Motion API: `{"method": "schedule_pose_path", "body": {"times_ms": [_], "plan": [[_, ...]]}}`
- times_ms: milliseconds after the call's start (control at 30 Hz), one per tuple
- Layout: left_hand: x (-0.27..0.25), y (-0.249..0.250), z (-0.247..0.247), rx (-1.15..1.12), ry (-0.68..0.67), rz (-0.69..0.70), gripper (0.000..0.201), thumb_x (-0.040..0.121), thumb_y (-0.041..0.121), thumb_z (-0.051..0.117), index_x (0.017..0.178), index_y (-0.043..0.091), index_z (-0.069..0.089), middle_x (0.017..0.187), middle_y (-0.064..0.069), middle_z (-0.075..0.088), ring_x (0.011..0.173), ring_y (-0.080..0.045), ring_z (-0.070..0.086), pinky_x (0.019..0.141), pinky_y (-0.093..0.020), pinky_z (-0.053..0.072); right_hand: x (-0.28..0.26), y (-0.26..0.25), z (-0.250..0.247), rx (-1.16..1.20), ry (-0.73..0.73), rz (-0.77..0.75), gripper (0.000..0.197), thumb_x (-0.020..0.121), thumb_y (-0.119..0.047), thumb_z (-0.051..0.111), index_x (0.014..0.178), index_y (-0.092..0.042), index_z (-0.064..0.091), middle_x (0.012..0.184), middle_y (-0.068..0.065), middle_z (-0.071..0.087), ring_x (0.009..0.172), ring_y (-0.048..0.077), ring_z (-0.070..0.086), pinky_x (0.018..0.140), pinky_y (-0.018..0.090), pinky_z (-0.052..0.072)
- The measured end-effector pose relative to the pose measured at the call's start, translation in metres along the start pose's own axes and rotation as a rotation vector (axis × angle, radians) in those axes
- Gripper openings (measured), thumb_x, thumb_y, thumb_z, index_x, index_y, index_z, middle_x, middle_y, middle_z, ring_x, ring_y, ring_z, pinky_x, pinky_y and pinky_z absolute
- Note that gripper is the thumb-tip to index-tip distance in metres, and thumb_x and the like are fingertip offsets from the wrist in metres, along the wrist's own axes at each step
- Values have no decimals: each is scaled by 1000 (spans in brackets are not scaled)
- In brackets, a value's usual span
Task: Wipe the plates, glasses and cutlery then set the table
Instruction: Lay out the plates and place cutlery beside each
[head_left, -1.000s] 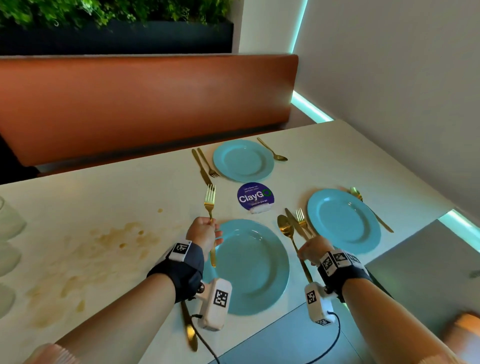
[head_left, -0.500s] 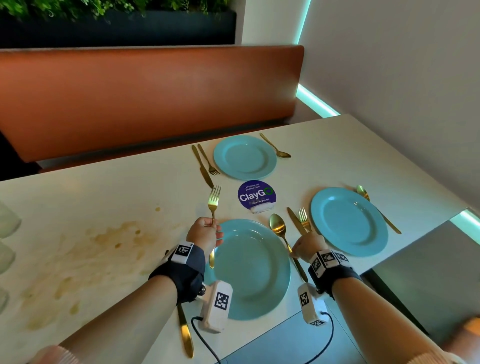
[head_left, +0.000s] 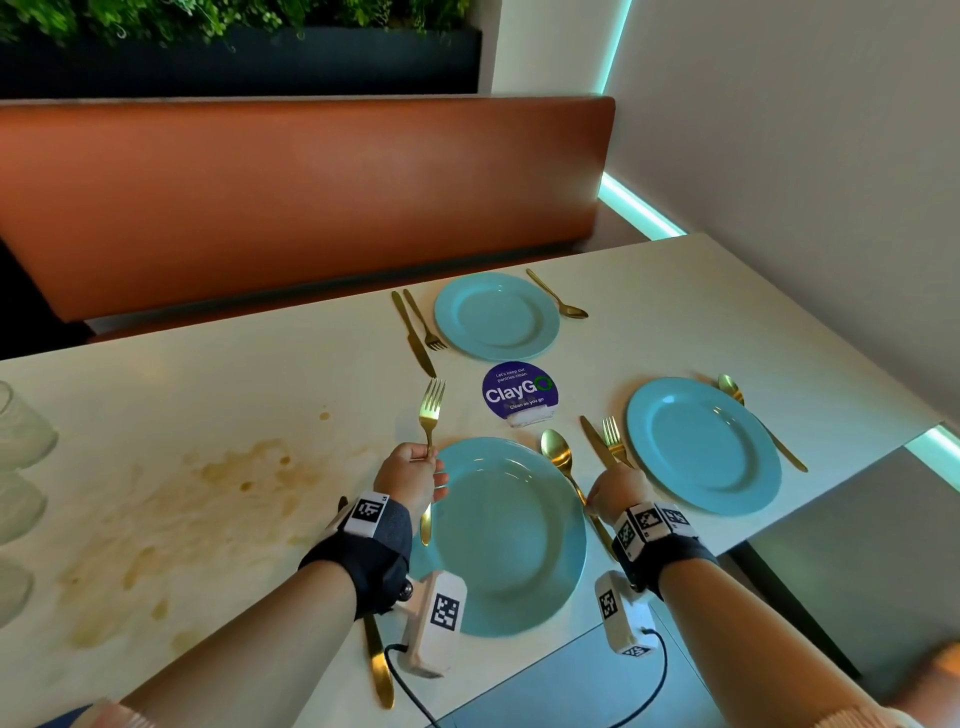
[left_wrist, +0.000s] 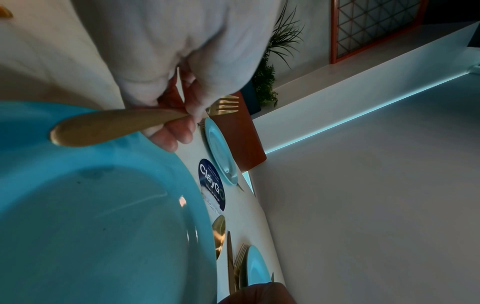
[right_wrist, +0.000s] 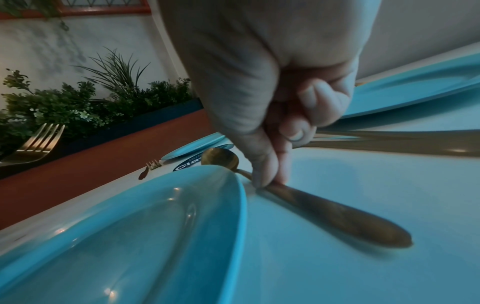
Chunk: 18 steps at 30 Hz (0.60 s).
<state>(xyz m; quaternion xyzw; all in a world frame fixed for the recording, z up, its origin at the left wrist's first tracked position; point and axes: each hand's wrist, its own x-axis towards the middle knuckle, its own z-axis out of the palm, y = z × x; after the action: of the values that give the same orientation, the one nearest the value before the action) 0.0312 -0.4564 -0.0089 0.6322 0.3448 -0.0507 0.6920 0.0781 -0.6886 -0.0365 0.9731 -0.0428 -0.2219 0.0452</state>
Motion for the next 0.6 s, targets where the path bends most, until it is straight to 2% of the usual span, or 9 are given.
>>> {"method": "schedule_pose_path", "body": {"times_ms": [100,233,300,367,433,500,567,600], "plan": [[-2,-4,-8,-18,-2,-19,19,96,-2,41,86,9,53,75,-5,54,60,-15,52,58,-26,50,-2,-1,-1,-64,-7,-4,33,89,-34,56,116,-15,65,118,1,64,107,15,62,87,23,51],[-8,-8,-24,2,-16,-26,24,94,-2,44,78,14,53,76,-5,52,63,-14,51,50,-22,53,-9,-4,-14,-61,33,-30,30,95,-28,50,118,-13,63,119,2,64,111,17,60,90,26,48],[-11,-10,-33,19,-29,-27,21,93,0,46,81,14,56,81,-4,53,73,-16,53,58,-26,56,-20,-13,-31,42,98,-27,31,92,-30,54,117,-14,64,120,0,64,110,18,61,90,27,49],[-17,-10,-44,34,-44,-33,19,90,4,53,77,18,58,86,-5,58,84,-23,56,73,-36,56,-37,-29,-45,198,101,-86,31,86,-29,62,113,-16,67,122,0,64,108,19,61,90,25,49],[-23,-11,-54,73,-76,-27,17,84,11,63,74,24,60,94,-8,65,89,-29,58,81,-36,52,-68,-56,-53,427,31,-194,26,83,-25,68,107,-15,71,116,1,67,92,13,63,81,16,48],[-31,-12,-69,88,-107,-28,17,85,11,64,74,24,61,92,-7,63,86,-23,55,76,-29,46,-104,-91,-51,607,-71,-296,23,82,-21,70,102,-10,72,109,2,70,64,4,56,61,9,45],[-39,-16,-86,80,-132,-31,14,87,6,60,82,19,62,81,-4,57,75,-19,50,72,-30,46,-136,-123,-41,682,-150,-333,21,81,-20,71,97,-8,73,101,5,72,51,3,50,55,12,46],[-45,-15,-94,70,-150,-38,13,88,3,57,87,15,62,75,-3,54,67,-17,47,66,-28,44,-148,-136,-34,709,-177,-333,19,81,-19,70,96,-8,74,95,4,73,48,3,50,55,13,47]]}}
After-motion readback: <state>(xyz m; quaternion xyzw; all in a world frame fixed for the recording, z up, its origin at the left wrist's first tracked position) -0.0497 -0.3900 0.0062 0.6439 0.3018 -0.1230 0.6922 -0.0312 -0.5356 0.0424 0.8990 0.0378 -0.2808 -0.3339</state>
